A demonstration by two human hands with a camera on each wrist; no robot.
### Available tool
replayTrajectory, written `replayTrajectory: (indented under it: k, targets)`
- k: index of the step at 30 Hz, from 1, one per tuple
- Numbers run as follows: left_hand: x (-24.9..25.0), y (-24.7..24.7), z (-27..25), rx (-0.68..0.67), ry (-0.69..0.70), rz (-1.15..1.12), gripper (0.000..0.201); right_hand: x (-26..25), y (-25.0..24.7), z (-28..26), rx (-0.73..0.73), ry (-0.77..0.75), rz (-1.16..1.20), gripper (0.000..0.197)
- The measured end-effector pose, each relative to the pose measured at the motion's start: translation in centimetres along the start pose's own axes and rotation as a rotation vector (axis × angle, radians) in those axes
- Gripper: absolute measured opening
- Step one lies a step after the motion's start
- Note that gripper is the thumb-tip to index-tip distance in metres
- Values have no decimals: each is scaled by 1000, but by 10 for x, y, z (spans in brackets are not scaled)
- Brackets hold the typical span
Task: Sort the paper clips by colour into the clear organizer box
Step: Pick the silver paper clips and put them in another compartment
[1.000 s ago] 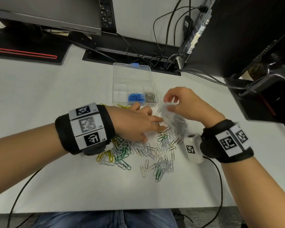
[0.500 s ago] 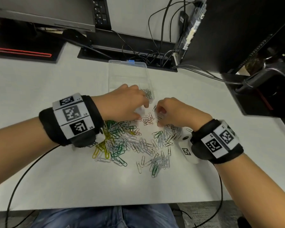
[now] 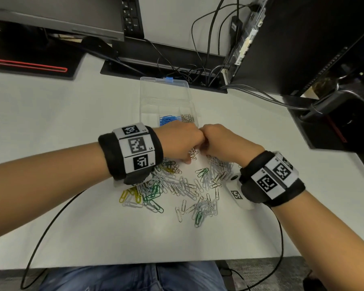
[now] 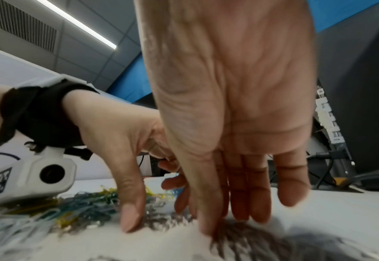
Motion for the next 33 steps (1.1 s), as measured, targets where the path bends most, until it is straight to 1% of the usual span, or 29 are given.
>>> replayTrajectory:
  k: [3, 5, 7, 8, 9, 13, 17, 19, 22, 26, 28, 29, 30, 31, 33]
  targets:
    - [1, 1, 3, 18, -12, -20, 16, 4, -2, 4, -5, 29, -4, 11]
    - [1, 1, 3, 29, -18, -19, 10, 5, 0, 5, -8, 37, -26, 18]
    - [0, 1, 3, 28, -21, -23, 13, 5, 3, 6, -13, 30, -48, 29]
    - [0, 2, 3, 24, -21, -25, 14, 4, 3, 5, -9, 23, -49, 30]
    - [-1, 3, 3, 17, -22, -28, 15, 5, 1, 5, 1, 10, -42, 26]
    - [-6, 8, 2, -18, -14, -33, 12, 13, -13, -2, 47, 14, 55, 1]
    - [-7, 10, 3, -20, -3, -37, 18, 21, -6, -8, -4, 72, 28, 15]
    - [-9, 7, 4, -14, -1, -58, 17, 20, -2, -6, -26, 81, 23, 14]
    - [-18, -10, 5, 50, -28, -140, 13, 20, 0, 2, -58, 65, 4, 8]
    - [-38, -41, 11, 202, -83, -260, 11, 20, 8, 7, -83, 35, -56, 12]
    - [-48, -51, 15, 245, -118, -294, 13, 22, 6, 7, -76, 34, -65, 7]
    - [-51, -53, 17, 251, -137, -305, 14, 24, 2, 7, -63, 42, -43, 8]
    - [-54, -54, 19, 258, -155, -316, 15, 27, -4, 7, -37, 54, -12, 13]
    - [-57, -54, 21, 269, -167, -321, 15, 28, -13, 7, 2, 60, 22, 18]
    - [-61, -54, 23, 300, -190, -320, 13, 26, -33, 10, 103, 56, 108, 21]
Point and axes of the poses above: each hand's wrist, its own z-axis towards the middle knuckle, its own y-axis out of the palm, x = y × z, the point moved 8 cm from there along z, towards the middle knuckle, and after that the axes turned 4 degrees about -z, right-handed, at the moved point
